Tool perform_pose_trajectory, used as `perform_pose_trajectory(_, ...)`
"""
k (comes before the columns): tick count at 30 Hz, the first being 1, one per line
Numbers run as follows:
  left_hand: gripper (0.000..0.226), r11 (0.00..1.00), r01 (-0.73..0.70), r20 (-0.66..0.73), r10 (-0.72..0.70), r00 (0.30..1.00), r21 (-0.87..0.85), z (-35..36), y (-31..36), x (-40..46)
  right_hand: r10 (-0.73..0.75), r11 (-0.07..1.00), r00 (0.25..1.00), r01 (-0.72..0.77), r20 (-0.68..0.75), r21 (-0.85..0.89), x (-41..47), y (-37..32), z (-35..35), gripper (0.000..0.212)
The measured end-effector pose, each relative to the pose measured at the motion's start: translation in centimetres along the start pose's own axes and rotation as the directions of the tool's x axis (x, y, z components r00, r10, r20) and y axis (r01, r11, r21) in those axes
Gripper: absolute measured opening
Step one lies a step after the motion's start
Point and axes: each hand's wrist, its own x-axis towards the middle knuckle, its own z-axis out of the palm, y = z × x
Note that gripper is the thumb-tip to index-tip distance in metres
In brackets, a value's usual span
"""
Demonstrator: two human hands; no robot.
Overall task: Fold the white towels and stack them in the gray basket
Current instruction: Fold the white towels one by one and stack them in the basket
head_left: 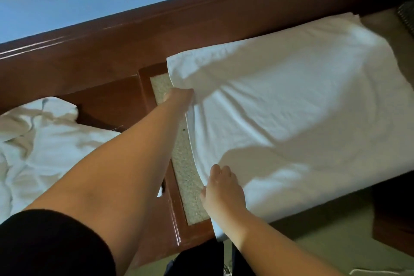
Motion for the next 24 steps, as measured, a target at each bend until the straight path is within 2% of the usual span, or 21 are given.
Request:
perform_pose_trajectory(3, 0.039, 0.999, 0.009, -0.012, -0.009, 1.000, 0.032, -0.2, 2.2, -4.1, 0.049, 0.999, 0.999, -0.049, 0.023, -0.015, -1.4, 0.9, 0.2, 0.052)
perform_pose_trajectory(5, 0.036, 1.000, 0.007, -0.005, -0.007, 1.000, 0.012, 0.3, 3.2, -5.4, 0.068, 0.997, 0.997, -0.067, 0.040, -0.030, -2.4, 1.1, 0.7, 0.054)
perform_pose_trajectory(7, 0.030, 0.999, 0.013, 0.030, -0.012, 0.999, -0.036, 0.9, 4.0, -5.4, 0.084, 0.996, 0.995, -0.082, 0.059, -0.041, -3.1, 1.3, 1.0, 0.047)
perform_pose_trajectory(10, 0.040, 0.995, 0.022, 0.037, -0.018, 0.999, -0.102, 1.6, 5.0, -3.8, 0.090, 0.995, 0.995, -0.089, 0.037, -0.034, -3.6, 2.7, -0.1, 0.040)
perform_pose_trajectory(11, 0.036, 0.991, 0.016, 0.019, -0.013, 1.000, -0.130, 1.5, 5.6, -3.8, 0.110, 0.994, 0.993, -0.111, 0.052, 0.019, -3.4, 3.6, -0.9, 0.035)
perform_pose_trajectory(13, 0.023, 0.987, -0.026, -0.047, 0.019, 0.999, -0.158, 1.3, 7.5, -5.1, 0.251, 0.942, 0.963, -0.266, 0.095, 0.204, -3.1, 6.4, -2.5, 0.018)
perform_pose_trajectory(15, 0.031, 0.985, -0.095, -0.101, 0.080, 0.992, -0.147, 1.5, 9.9, -7.0, 0.383, 0.798, 0.915, -0.398, 0.129, 0.453, -3.3, 10.3, -4.3, 0.009)
perform_pose_trajectory(17, 0.037, 0.977, -0.170, -0.112, 0.156, 0.981, -0.126, 2.6, 12.3, -8.3, 0.456, 0.643, 0.883, -0.411, 0.107, 0.646, -4.1, 14.6, -6.3, 0.005)
perform_pose_trajectory(18, 0.036, 0.972, -0.213, -0.113, 0.202, 0.973, -0.102, 3.5, 13.6, -9.1, 0.474, 0.598, 0.876, -0.392, 0.085, 0.699, -4.6, 16.6, -7.5, 0.007)
perform_pose_trajectory(20, 0.040, 0.955, -0.290, -0.094, 0.284, 0.954, -0.061, 5.9, 16.1, -10.9, 0.463, 0.585, 0.886, -0.329, 0.028, 0.741, -5.9, 20.0, -9.3, 0.010)
perform_pose_trajectory(22, 0.049, 0.946, -0.317, -0.068, 0.313, 0.947, -0.067, 8.5, 18.2, -12.4, 0.417, 0.632, 0.909, -0.289, 0.000, 0.719, -7.0, 22.7, -10.8, 0.029)
perform_pose_trajectory(24, 0.048, 0.942, -0.328, -0.040, 0.326, 0.945, -0.069, 10.9, 19.8, -13.5, 0.384, 0.716, 0.923, -0.316, 0.026, 0.622, -7.5, 25.2, -11.3, 0.048)
